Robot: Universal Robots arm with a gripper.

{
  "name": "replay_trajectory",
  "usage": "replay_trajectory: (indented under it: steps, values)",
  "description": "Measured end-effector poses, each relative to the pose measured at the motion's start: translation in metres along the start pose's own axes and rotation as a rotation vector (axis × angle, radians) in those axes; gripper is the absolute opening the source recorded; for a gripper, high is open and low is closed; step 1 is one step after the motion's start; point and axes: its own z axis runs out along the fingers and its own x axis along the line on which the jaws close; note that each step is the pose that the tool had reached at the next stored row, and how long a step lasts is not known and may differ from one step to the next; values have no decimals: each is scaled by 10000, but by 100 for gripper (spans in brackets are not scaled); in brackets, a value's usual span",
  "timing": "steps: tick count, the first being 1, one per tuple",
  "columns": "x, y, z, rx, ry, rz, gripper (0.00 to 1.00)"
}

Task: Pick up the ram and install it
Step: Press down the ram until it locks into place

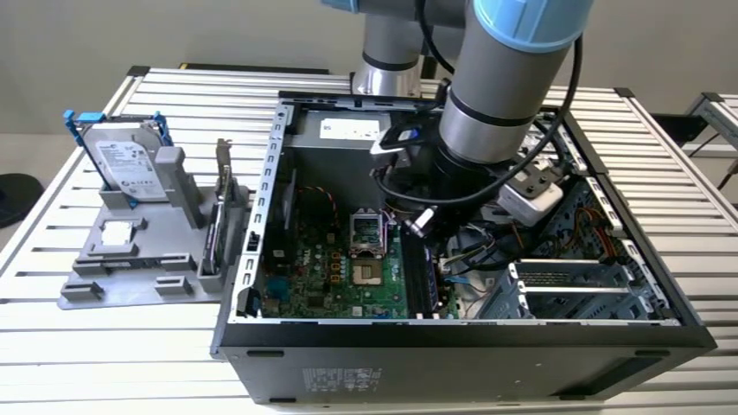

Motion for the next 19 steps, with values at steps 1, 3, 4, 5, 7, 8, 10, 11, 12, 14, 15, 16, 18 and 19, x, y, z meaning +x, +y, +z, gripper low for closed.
replay_trajectory:
  steps: [1,3,4,5,7,8,10,11,12,14,15,16,18,19]
  values:
    - [-1,0,0,-3,0,-172,0]
    - [-2,-1,0,-9,0,-498,0]
    - [-2,-2,1,-12,0,-647,0]
    - [-3,-2,1,-15,0,-785,0]
    - [-5,-4,2,-20,0,-1056,0]
    - [-5,-4,2,-23,-1,-1195,0]
    - [-5,-5,1,-30,-2,-1523,0]
    - [-5,-5,1,-33,-1,-1696,0]
    - [-5,-5,2,-36,-1,-1866,0]
    - [-6,-6,2,-42,-1,-2178,0]
    - [-7,-6,2,-45,-2,-2330,0]
    - [-7,-6,2,-48,-2,-2486,0]
    - [-7,-7,3,-54,-2,-2803,0]
    - [-8,-7,3,-57,-2,-2959,0]
